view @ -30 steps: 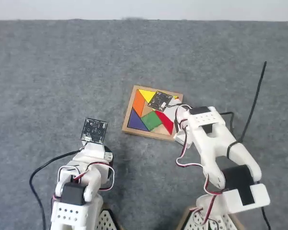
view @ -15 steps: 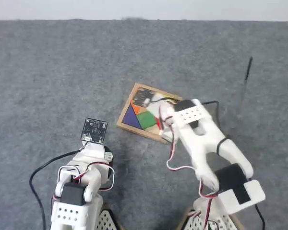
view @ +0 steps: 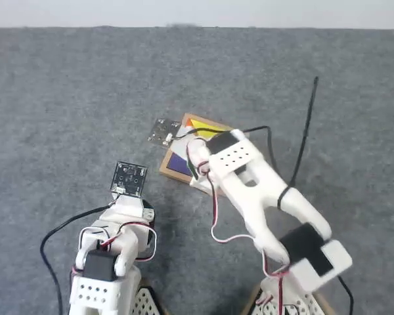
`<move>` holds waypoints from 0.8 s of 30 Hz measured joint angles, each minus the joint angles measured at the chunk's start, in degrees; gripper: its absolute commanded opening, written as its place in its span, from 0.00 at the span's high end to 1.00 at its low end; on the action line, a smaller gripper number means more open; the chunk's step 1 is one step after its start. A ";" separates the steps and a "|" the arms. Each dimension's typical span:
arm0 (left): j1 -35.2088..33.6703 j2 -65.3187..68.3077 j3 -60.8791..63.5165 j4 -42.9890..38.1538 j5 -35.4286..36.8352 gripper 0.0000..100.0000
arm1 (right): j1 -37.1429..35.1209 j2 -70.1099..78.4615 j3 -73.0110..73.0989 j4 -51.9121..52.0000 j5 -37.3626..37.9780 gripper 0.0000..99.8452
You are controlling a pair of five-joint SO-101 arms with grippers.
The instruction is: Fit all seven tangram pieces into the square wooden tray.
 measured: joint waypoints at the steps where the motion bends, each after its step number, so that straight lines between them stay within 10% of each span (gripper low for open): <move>1: 0.00 0.00 0.00 0.00 0.00 0.99 | -0.09 1.23 -0.18 0.00 0.00 0.95; 24: 0.00 0.00 0.00 0.00 0.00 0.99 | 0.26 9.05 -6.07 0.00 -4.92 0.88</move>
